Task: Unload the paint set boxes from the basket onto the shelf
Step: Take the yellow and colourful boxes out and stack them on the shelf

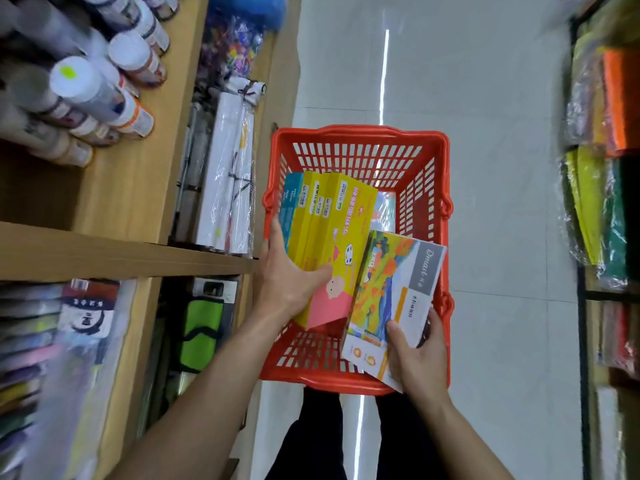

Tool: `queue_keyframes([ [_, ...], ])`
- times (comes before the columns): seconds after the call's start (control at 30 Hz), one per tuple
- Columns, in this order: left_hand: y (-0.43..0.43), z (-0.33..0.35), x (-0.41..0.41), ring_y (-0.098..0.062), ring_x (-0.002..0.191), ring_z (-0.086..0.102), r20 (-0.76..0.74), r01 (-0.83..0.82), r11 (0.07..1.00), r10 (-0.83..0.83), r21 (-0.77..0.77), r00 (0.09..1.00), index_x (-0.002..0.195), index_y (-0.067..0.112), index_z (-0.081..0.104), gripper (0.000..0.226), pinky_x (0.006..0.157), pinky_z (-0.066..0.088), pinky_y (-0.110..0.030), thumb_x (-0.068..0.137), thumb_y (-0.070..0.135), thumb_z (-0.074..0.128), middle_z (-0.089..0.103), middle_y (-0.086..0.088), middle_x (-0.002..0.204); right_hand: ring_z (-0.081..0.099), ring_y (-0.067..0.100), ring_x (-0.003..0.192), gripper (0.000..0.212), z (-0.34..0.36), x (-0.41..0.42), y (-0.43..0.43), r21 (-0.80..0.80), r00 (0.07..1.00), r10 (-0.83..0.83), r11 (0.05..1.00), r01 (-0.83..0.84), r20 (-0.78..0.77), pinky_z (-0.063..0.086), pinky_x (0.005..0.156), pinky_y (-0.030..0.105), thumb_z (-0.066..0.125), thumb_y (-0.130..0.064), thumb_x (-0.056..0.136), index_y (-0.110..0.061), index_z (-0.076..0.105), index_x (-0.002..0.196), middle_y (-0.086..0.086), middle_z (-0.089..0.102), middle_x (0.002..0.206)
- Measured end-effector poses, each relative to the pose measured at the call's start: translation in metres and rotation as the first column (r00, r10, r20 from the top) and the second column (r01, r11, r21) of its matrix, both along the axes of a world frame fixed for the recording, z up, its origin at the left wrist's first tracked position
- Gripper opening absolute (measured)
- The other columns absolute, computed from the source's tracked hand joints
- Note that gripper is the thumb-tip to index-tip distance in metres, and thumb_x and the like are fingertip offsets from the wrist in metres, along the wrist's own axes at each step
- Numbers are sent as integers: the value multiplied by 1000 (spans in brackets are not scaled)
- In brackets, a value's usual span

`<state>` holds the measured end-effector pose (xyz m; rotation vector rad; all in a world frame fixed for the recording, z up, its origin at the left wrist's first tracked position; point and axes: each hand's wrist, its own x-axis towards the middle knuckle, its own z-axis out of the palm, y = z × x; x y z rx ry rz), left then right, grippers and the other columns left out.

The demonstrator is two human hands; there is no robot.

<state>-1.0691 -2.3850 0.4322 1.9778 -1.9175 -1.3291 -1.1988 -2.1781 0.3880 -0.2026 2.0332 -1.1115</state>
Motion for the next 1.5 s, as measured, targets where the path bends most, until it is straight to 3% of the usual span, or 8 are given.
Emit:
queue_keyframes([
  [0.17,23,29,33,-29,130,57,-69,-144,985,151,90,986,160,37,16,129,107,49,-54,50,61,79,57,-3,148,71,-7,96,49,12,-6,-4,-22,999,27,999,-26,37,56,68,10,77,-22,89,-30,55,132,-15,71,118],
  [0.37,43,52,52,-17,105,72,-208,-273,953,295,130,933,146,52,36,101,90,60,-51,57,47,83,73,11,121,71,-10,92,44,33,-17,-13,-23,993,100,995,-99,55,55,63,9,77,-23,89,-47,54,117,-19,69,113],
  [0.53,54,69,56,-5,89,76,-291,-320,931,359,173,887,145,47,40,97,71,64,-35,58,46,83,75,22,107,72,0,99,59,43,-27,-20,-25,986,162,987,-161,44,61,84,30,78,-29,87,-27,51,139,-10,71,121],
  [0.8,73,135,69,-19,98,76,-378,-450,885,459,120,804,140,54,45,88,86,61,-53,61,41,82,78,10,110,77,15,98,47,110,-50,-56,-174,943,330,932,-318,42,63,85,47,77,-27,88,-25,58,131,-4,75,119],
  [1.03,122,230,100,-15,95,78,-527,-654,756,558,5,641,146,49,42,93,77,62,-39,65,33,83,78,14,115,78,6,88,45,219,-44,-109,-368,800,598,733,-572,-50,62,65,23,78,-24,88,-30,60,129,-15,77,108],
  [1.23,175,318,144,-17,91,79,-645,-778,616,546,-123,534,133,54,53,75,66,63,-30,67,31,82,79,9,111,77,10,93,28,310,8,-123,-526,666,737,523,-670,-114,61,69,23,77,-19,90,-31,68,114,-10,79,108],
  [1.33,201,352,171,-23,95,78,-700,-834,529,537,-157,472,140,43,53,77,72,62,-40,69,28,82,79,3,112,78,12,92,29,346,42,-120,-584,621,774,448,-677,-125,62,66,24,77,-24,89,-29,70,116,-12,79,107],
  [1.5,258,389,224,-12,76,79,-748,-897,386,526,-214,405,132,36,60,63,54,57,-20,72,24,77,81,6,102,78,11,87,33,399,107,-100,-649,514,843,306,-697,-155,59,61,23,78,-38,81,-30,71,112,-9,80,107],
])
